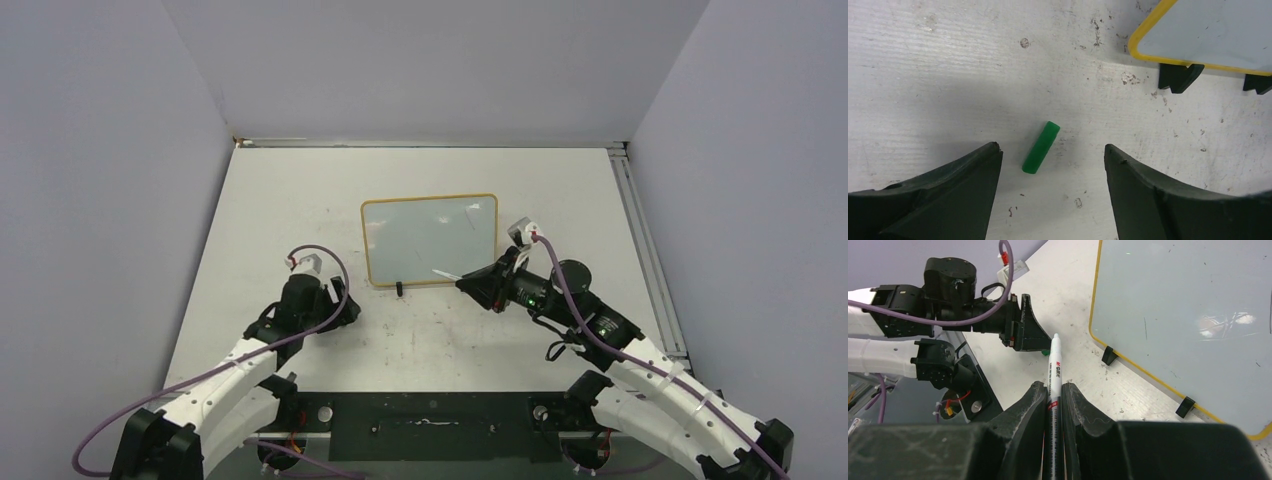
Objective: Write a sentence on the whiteboard
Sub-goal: Place the pen cap at the center of the board.
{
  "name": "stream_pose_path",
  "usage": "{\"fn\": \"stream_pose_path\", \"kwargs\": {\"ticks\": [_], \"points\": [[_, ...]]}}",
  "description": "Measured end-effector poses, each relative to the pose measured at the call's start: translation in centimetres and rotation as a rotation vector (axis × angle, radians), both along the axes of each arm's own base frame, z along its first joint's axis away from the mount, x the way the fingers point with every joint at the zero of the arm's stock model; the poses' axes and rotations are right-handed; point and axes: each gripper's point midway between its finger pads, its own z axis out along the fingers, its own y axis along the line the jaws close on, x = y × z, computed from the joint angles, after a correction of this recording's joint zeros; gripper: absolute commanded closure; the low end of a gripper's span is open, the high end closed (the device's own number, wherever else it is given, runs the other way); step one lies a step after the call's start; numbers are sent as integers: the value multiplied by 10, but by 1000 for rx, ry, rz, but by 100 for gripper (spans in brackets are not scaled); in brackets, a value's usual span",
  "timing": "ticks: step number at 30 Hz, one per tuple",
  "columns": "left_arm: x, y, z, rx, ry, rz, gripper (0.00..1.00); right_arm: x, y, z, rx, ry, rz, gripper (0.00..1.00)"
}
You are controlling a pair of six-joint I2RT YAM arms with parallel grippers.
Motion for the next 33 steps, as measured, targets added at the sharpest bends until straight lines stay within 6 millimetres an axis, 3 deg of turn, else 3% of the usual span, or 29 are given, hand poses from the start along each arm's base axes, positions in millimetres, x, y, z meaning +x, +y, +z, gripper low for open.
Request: {"fn": "stream_pose_path", "kwargs": {"ticks": [3, 6, 10, 13, 17, 21, 26, 33], "points": [[0, 4, 8, -5, -16, 15, 21, 1, 0, -1, -7, -5, -13, 95], [6, 3, 30, -25, -46, 19, 17, 3, 0, -2, -12, -5, -26, 95], [26, -6, 90, -70, -145, -25, 14, 5, 3, -9, -31, 6, -34, 95], [50, -11, 147, -81, -244, -98, 14, 4, 7, -13, -46, 12, -34, 95], [89, -14, 192, -121, -348, -195, 15, 1, 15, -14, -53, 0, -47, 95], [121, -18, 184, -177, -360, -289, 17, 1, 19, -9, -41, -20, -64, 95], [141, -36, 168, -263, -349, -450, 18, 4, 23, 1, -2, -47, -75, 95], [172, -47, 174, -304, -415, -585, 21, 4, 31, -4, -9, -44, -60, 95]]}}
